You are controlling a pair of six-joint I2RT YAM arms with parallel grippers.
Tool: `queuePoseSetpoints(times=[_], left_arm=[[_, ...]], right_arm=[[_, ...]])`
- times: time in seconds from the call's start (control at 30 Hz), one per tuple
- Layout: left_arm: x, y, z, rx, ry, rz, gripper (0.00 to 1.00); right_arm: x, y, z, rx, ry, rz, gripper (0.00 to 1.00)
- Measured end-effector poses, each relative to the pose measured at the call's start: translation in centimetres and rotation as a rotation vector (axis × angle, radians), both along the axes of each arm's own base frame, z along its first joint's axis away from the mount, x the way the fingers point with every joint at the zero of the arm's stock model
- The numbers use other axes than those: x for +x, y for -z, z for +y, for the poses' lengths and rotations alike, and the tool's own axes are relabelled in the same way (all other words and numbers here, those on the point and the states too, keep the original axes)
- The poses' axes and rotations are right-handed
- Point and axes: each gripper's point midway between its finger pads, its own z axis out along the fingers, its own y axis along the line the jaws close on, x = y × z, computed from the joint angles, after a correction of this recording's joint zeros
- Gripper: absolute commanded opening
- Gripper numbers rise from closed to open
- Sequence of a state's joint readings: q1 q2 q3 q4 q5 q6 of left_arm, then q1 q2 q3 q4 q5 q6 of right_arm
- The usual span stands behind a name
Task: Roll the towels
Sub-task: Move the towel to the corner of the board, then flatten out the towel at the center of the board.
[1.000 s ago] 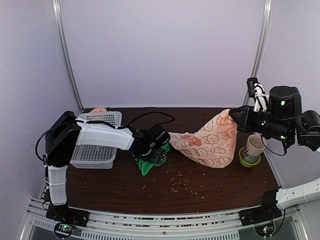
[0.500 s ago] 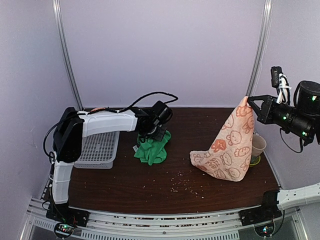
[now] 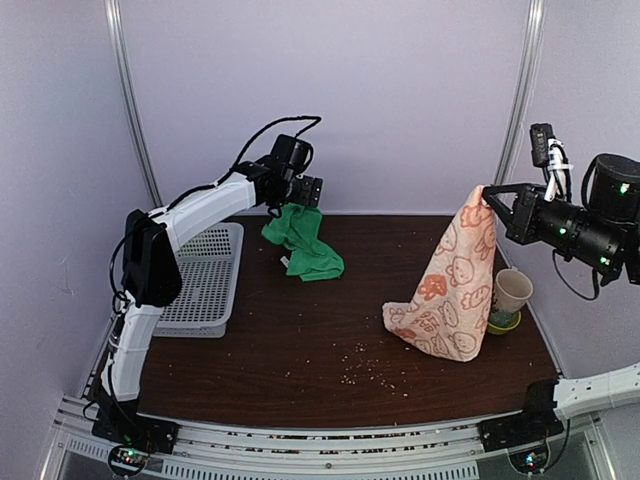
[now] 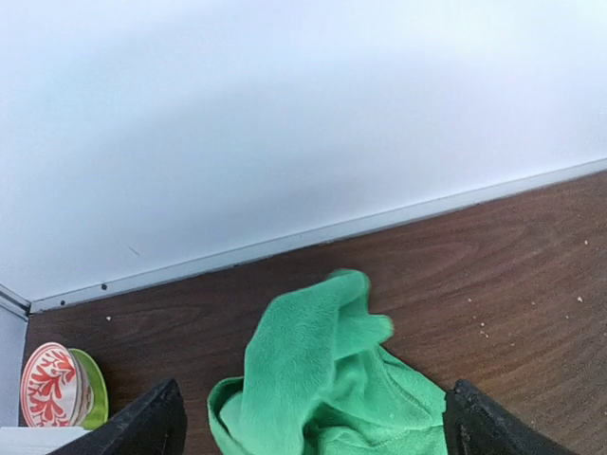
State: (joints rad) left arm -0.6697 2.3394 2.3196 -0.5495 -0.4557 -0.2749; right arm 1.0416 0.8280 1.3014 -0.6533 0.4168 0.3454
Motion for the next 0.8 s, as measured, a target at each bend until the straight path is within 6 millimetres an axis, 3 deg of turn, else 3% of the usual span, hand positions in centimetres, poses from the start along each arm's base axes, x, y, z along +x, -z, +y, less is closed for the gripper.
queuePoseSetpoints(times=[0.13, 0.23, 0.3, 0.37, 0.5, 0.57, 0.63, 0.7, 0.8], left_arm=[[-1.6, 2.2, -0.6, 0.018, 0.055, 0.059, 0.98], [-4.6, 1.5, -0.9, 0.033, 0.112, 0.081, 0.98], [-7.1, -1.5, -0.7, 0.009, 0.146, 0.052, 0.98], [-9.9, -5.7, 0.0, -0.046, 0.175, -0.009, 0.98], [-17.5, -15.8, 4.4, -0.216, 0.212, -0.211, 0.98], [-21.0, -19.2, 6.8, -0.282, 0.213, -0.300, 0.98], [-23.3, -20.7, 8.4, -0.321, 0.218, -0.345, 0.98], [-24.9, -20.8, 9.3, -0.335, 0.232, -0.355, 0.98], [-26.1, -18.0, 9.9, -0.319, 0.260, -0.320, 0.98]], right_arm=[[-0.2, -1.1, 1.3, 0.004, -0.058, -0.022, 0.00], [-0.3, -2.0, 2.3, 0.006, -0.102, -0.036, 0.00], [-0.6, -3.1, 3.3, 0.023, -0.148, -0.048, 0.00], [-1.0, -4.1, 4.5, 0.045, -0.207, -0.057, 0.00], [-2.2, -6.2, 8.3, 0.112, -0.381, -0.068, 0.00], [-2.9, -6.8, 10.4, 0.134, -0.475, -0.056, 0.00], [-3.4, -6.9, 12.0, 0.145, -0.542, -0.047, 0.00], [-3.7, -6.8, 13.0, 0.147, -0.584, -0.040, 0.00], [-4.3, -6.8, 13.0, 0.144, -0.612, -0.051, 0.00]])
